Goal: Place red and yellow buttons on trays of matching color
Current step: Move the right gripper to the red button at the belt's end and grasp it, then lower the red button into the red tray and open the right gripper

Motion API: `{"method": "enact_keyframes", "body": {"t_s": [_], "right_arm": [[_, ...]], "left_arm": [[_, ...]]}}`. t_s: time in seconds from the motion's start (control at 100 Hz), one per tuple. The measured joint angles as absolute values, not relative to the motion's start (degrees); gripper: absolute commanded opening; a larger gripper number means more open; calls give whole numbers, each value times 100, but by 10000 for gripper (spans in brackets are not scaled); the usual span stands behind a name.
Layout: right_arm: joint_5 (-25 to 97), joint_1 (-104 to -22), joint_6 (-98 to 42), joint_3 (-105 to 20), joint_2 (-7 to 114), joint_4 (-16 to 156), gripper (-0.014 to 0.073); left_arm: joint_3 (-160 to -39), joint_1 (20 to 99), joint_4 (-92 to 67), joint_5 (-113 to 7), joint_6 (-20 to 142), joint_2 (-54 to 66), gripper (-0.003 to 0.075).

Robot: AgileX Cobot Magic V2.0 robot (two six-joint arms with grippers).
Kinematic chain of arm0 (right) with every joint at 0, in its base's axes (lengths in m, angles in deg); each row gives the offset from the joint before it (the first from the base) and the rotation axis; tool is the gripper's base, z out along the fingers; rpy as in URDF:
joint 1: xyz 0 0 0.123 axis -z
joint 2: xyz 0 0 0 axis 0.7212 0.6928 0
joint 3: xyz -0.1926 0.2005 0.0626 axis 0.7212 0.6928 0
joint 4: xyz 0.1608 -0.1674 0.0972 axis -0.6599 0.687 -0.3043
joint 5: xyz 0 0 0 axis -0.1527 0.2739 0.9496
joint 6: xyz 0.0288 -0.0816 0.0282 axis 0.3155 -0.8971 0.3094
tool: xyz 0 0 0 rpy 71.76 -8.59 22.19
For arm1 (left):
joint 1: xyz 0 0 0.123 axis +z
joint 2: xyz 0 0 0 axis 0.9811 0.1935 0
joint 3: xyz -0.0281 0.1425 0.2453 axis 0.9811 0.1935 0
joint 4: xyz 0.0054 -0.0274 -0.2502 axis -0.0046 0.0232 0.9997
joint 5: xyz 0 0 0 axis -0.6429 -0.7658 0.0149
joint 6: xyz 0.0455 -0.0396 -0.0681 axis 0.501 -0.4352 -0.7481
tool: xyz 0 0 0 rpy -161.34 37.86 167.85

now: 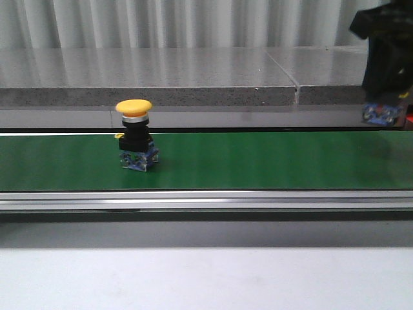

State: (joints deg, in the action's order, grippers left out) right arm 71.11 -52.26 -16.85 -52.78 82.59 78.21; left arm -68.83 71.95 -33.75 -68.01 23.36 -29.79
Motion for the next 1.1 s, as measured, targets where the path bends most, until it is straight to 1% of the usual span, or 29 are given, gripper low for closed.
{"method": "enact_keyframes", "body": {"t_s": [0.15,0.29,0.49,0.63,0.82,1.1], "right_arm": [[7419,-4358,-1687,-5964,8259,7821,120],[7444,-3413,-1687,-6418,8259,7821,120],[7278,-2063,-1676,-6642,8380,7821,120],[6997,-1391,-1565,-6652,8709,7821,120],[6425,-1025,-1539,-6652,9368,7669,120],[6177,-1075,-1530,-6807,10293,7560,120]], "left_arm": [[-6883,7195,-3375,-6801,2336,-2979,-20],[-6883,7195,-3375,-6801,2336,-2979,-20],[-6883,7195,-3375,-6801,2336,-2979,-20],[-6883,7195,-3375,-6801,2336,-2979,-20],[-6883,7195,-3375,-6801,2336,-2979,-20],[-6883,7195,-3375,-6801,2336,-2979,-20]]}}
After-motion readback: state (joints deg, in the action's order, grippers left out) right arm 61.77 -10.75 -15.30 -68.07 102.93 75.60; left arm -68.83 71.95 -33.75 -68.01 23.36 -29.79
